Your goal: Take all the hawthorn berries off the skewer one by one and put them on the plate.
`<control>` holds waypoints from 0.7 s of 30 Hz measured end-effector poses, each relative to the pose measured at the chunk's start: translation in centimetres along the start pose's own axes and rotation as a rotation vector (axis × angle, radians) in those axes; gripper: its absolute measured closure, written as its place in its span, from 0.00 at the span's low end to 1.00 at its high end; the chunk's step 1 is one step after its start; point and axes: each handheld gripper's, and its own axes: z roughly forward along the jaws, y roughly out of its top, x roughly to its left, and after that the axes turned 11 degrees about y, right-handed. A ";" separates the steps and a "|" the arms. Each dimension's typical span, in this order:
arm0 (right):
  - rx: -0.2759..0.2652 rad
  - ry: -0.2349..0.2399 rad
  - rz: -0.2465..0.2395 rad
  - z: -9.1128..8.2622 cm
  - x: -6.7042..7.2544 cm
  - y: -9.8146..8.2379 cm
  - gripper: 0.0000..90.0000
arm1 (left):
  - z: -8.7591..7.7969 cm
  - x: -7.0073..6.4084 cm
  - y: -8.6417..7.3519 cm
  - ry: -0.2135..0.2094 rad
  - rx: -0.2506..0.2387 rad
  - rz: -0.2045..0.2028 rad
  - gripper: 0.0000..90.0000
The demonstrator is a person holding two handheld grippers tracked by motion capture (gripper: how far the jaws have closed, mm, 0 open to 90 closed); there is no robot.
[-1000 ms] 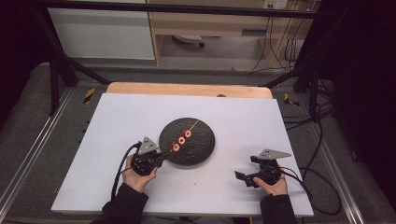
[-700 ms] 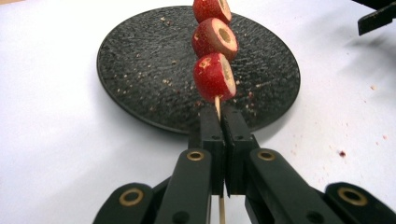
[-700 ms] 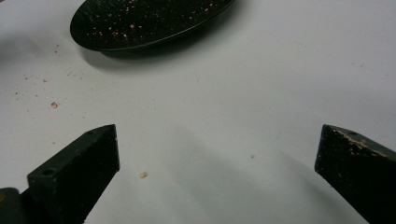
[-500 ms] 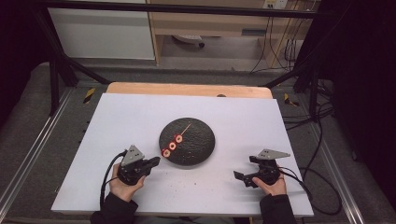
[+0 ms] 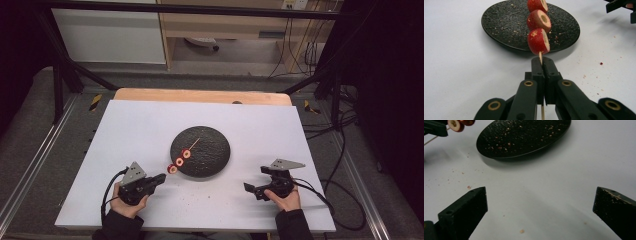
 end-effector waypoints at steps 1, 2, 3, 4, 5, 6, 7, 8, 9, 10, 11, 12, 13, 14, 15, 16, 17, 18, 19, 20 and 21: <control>0.000 0.008 0.000 0.2 0.2 0.1 0.01 | 0.1 0.0 0.0 -0.001 0.001 0.000 0.98; 0.002 0.017 -0.004 0.3 0.3 0.2 0.01 | 0.1 -0.1 -0.1 -0.003 0.002 -0.001 0.98; 0.002 0.020 -0.005 0.6 0.5 0.3 0.01 | 0.2 -0.2 -0.1 -0.003 0.005 0.002 0.98; 0.003 0.022 -0.011 0.8 0.7 0.4 0.01 | 0.2 -0.2 -0.1 -0.001 0.005 0.003 0.98; 0.007 0.022 -0.010 1.0 1.0 0.6 0.01 | 0.2 -0.3 -0.1 -0.003 0.006 0.005 0.98; 0.007 0.025 -0.013 1.3 1.1 0.7 0.01 | 0.2 -0.3 -0.1 -0.005 0.007 0.007 0.98; 0.003 0.033 -0.009 1.5 1.4 0.8 0.01 | 0.2 -0.4 -0.1 -0.004 0.002 0.008 0.98; 0.004 0.039 -0.012 1.8 1.6 1.0 0.01 | 0.2 -0.4 -0.1 -0.006 0.001 0.009 0.98; 0.008 0.036 -0.016 2.1 1.8 1.2 0.01 | 0.2 -0.4 -0.1 -0.007 0.001 0.010 0.98; 0.010 0.036 -0.021 2.3 2.0 1.3 0.01 | 0.2 -0.4 -0.1 -0.006 0.000 0.010 0.98; 0.011 0.036 -0.020 2.6 2.2 1.5 0.01 | 0.2 -0.4 -0.1 -0.007 0.000 0.010 0.98; 0.012 0.037 -0.020 2.8 2.4 1.7 0.01 | 0.2 -0.4 -0.1 -0.008 0.001 0.010 0.98; 0.009 0.037 -0.019 3.1 2.6 1.9 0.01 | 0.2 -0.4 -0.2 -0.004 -0.002 0.011 0.98; 0.007 0.040 -0.018 3.3 2.7 2.0 0.01 | 0.2 -0.5 -0.2 -0.005 -0.002 0.011 0.98; 0.012 0.038 -0.016 3.8 3.1 2.5 0.01 | 0.2 -0.5 -0.2 -0.007 -0.001 0.012 0.98; 0.012 0.038 -0.016 3.8 3.1 2.5 0.01 | 0.2 -0.6 -0.1 -0.005 -0.004 0.014 0.98; 0.014 0.038 -0.016 4.1 3.2 2.6 0.01 | 0.2 -0.6 -0.1 -0.007 -0.004 0.015 0.98; 0.014 0.040 -0.014 4.3 3.4 2.8 0.01 | 0.2 -0.7 -0.1 -0.008 -0.004 0.017 0.98; 0.015 0.040 -0.009 4.5 3.6 3.0 0.01 | 0.2 -0.7 -0.1 -0.008 -0.004 0.015 0.98; 0.010 0.042 -0.010 4.8 3.7 3.3 0.01 | 0.2 -0.7 -0.1 -0.009 -0.003 0.017 0.98; 0.004 0.046 -0.006 5.0 3.9 3.6 0.01 | 0.2 -0.8 -0.2 -0.010 -0.003 0.018 0.98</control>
